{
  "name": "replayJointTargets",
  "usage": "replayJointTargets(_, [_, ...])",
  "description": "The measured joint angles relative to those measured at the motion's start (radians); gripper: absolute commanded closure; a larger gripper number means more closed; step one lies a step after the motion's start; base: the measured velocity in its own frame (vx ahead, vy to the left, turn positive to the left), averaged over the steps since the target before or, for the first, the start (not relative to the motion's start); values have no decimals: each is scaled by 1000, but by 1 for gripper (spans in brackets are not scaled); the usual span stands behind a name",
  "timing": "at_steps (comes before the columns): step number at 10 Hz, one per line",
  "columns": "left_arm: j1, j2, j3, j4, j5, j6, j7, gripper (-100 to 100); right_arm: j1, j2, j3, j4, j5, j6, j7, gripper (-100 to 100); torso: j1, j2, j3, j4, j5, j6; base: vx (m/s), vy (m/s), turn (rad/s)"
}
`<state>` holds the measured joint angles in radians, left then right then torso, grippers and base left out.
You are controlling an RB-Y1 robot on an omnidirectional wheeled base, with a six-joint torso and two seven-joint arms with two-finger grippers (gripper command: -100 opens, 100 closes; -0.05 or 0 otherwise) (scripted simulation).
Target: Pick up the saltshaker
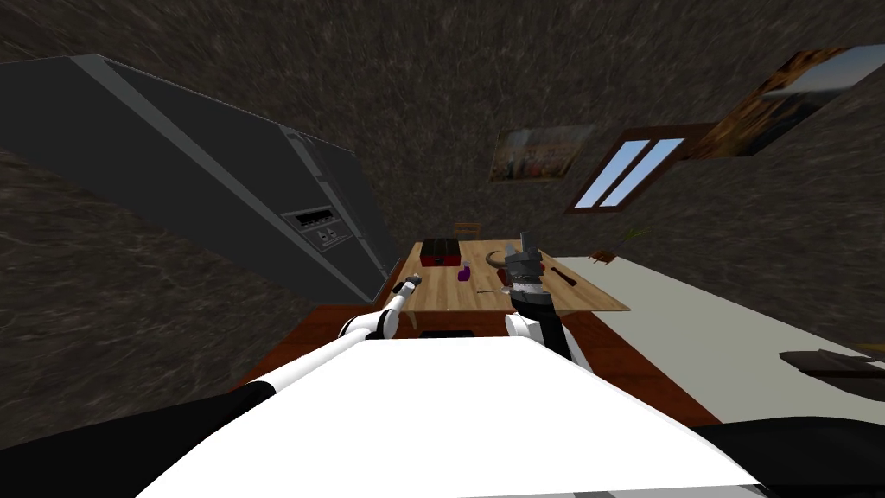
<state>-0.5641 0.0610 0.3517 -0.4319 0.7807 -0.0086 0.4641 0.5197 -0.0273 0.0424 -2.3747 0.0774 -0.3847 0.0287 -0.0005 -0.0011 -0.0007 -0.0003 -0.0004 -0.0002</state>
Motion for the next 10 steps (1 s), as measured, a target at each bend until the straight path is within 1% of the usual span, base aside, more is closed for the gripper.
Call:
replayJointTargets(1, [15,4,-16,-17,17,7,-6,-100,0,0,0,0,0,0,0,0,0,-1,0,0,0,0,39,-22,26])
replayJointTargets(2, [28,-3,3,-40,12,19,-21,-100,0,0,0,0,0,0,0,0,-1,-1,-1,0,0,0,66,-28,34])
replayJointTargets(3, [46,7,-35,-53,43,23,-22,-100,0,0,0,0,0,0,0,0,-1,-2,-1,0,0,0,58,-30,18])
replayJointTargets(5, [71,1,-23,-92,46,42,-40,-100,0,0,0,0,0,0,0,0,-1,-2,-1,0,0,0,45,-28,20])
replayJointTargets(6, [88,-4,-8,-121,43,58,-55,-100,0,0,0,0,0,0,0,0,-1,-2,-1,0,0,0,19,-14,8])
replayJointTargets(7, [90,-5,-6,-124,42,62,-58,100,0,0,0,0,0,0,0,0,0,0,0,0,0,0,0,0,0])
replayJointTargets(10, [89,-4,-4,-126,44,58,-55,100,0,0,0,0,0,0,0,0,1,0,-1,-1,0,2,1,0,5])
